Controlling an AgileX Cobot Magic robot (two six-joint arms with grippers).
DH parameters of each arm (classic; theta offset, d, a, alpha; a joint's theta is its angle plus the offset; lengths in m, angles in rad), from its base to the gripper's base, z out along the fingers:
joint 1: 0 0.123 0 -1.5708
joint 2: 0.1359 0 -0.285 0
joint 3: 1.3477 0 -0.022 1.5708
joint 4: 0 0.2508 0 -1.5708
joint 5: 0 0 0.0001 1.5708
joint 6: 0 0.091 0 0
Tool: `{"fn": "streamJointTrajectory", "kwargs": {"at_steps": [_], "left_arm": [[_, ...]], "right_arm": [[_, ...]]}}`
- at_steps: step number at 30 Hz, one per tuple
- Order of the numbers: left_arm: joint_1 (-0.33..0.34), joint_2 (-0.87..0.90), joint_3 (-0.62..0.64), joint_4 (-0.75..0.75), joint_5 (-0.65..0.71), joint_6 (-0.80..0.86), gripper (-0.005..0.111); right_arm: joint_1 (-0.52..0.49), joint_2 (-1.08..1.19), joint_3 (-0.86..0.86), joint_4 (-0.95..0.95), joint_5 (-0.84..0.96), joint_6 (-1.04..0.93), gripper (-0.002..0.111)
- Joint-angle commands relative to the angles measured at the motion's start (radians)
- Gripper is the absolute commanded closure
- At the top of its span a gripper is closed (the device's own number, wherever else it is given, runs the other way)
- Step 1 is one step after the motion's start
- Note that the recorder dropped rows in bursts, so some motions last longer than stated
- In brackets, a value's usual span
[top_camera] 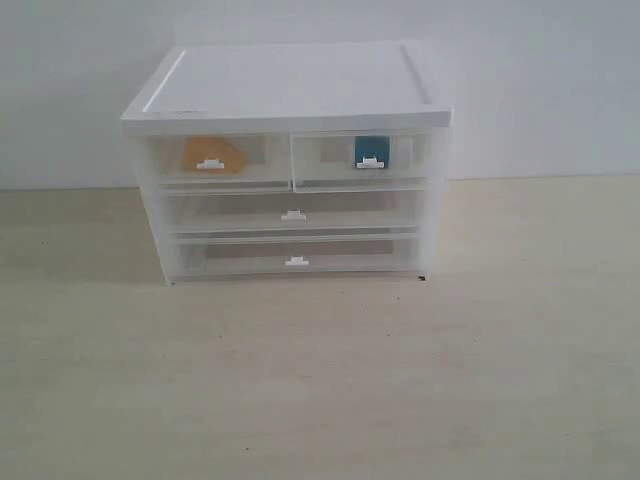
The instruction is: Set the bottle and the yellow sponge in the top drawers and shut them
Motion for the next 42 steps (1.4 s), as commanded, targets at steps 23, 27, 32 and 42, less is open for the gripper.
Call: {"fn": "streamJointTrajectory", "kwargs": {"at_steps": [23, 27, 32, 42], "left_arm": [[0.003, -0.004, 0.004, -0.007, 0.0, -0.01, 0.102], [0.003, -0.004, 0.004, -0.007, 0.0, -0.01, 0.102], [0.003, -0.004, 0.004, -0.007, 0.0, -0.01, 0.102], [0.003, -0.004, 0.004, -0.007, 0.002, -0.01, 0.102]], "right_arm": [[-0.004, -0.006, 0.004, 0.204, -0.002, -0.263, 0.108], [-0.004, -0.006, 0.004, 0.204, -0.002, -0.263, 0.108], [-0.004, -0.006, 0.004, 0.204, -0.005, -0.263, 0.108], [-0.004, -0.006, 0.004, 0.204, -0.005, -0.263, 0.108]]}}
